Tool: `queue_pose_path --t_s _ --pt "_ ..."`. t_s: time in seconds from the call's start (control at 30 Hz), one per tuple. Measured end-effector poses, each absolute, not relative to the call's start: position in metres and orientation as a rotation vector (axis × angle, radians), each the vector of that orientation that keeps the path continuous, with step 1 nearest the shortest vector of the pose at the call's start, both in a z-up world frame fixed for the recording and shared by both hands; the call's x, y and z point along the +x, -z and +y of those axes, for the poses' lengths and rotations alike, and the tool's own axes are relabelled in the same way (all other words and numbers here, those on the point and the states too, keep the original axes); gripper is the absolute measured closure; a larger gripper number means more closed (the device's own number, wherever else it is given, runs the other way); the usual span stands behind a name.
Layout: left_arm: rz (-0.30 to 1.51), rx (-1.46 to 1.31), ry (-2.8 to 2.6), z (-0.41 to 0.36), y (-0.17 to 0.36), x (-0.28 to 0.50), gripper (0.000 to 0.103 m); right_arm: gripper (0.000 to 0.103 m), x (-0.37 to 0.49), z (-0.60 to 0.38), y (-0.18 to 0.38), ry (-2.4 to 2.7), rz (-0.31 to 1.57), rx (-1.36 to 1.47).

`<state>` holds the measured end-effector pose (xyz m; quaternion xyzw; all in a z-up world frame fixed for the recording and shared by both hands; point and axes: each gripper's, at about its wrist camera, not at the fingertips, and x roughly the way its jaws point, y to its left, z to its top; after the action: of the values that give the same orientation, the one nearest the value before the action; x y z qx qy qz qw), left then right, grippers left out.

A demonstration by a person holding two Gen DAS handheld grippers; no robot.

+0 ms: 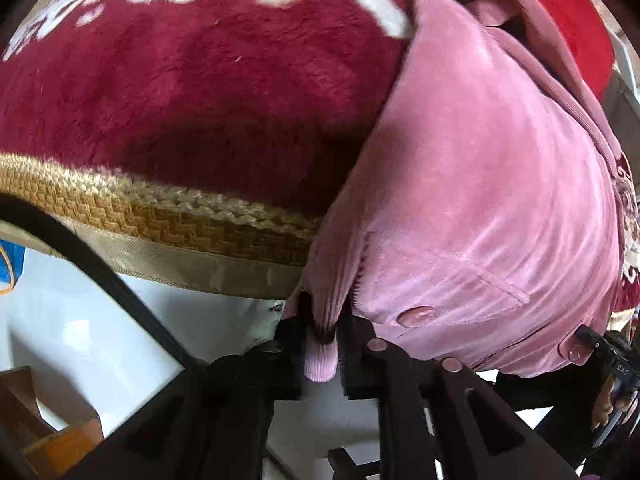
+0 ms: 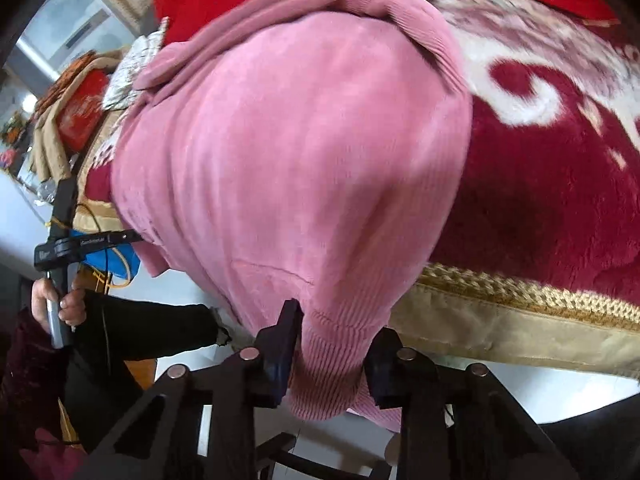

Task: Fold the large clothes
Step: 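Grasp the jacket hem with both tools and lift it, then carry the held hem over onto the collar with both tools, then open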

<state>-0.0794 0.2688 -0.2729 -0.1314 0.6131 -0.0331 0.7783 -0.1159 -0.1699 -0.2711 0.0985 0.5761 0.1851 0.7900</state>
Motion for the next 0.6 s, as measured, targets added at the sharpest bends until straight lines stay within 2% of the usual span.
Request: queue_pose_path --t_s 0.03,0.07,0.13,0.17,0.2,0.23,0.27,0.3,0.37,0.6 --pt "1.339 -0.281 0.061 0.272 0.277 -0.082 0.061 0.068 -0.115 -0.174 0.274 -0.379 1.257 0.227" --pt "1.351 -0.270 0.046 0.273 0.280 -0.081 0.052 0.068 -0.114 -0.176 0.278 -0.375 1.277 0.241" --pt "1.363 -0.255 0.039 0.272 0.285 -0.079 0.050 0.056 -0.112 -0.170 0.282 -0.381 1.294 0.242" --pt "1.365 -0.245 0.041 0.270 0.288 -0.078 0.051 0.046 -0.112 -0.165 0.284 -0.390 1.293 0.234" --pt "1.362 -0.232 0.040 0.267 0.289 -0.077 0.053 0.048 -0.112 -0.160 0.285 -0.406 1.280 0.223" --pt "1.358 -0.225 0.056 0.264 0.289 -0.078 0.072 0.052 -0.112 -0.155 0.285 -0.409 1.269 0.202" --pt "1.356 -0.220 0.071 0.261 0.288 -0.078 0.097 0.069 -0.112 -0.150 0.284 -0.400 1.254 0.176" --pt "1.350 -0.217 0.076 0.260 0.286 -0.080 0.098 0.078 -0.112 -0.147 0.281 -0.401 1.247 0.170" --pt "1.328 -0.208 0.073 0.257 0.280 -0.084 0.099 0.087 -0.114 -0.145 0.271 -0.418 1.228 0.174" --pt "1.107 -0.323 0.241 0.271 0.205 -0.124 0.099 0.091 -0.122 -0.153 0.184 -0.591 1.042 0.214"
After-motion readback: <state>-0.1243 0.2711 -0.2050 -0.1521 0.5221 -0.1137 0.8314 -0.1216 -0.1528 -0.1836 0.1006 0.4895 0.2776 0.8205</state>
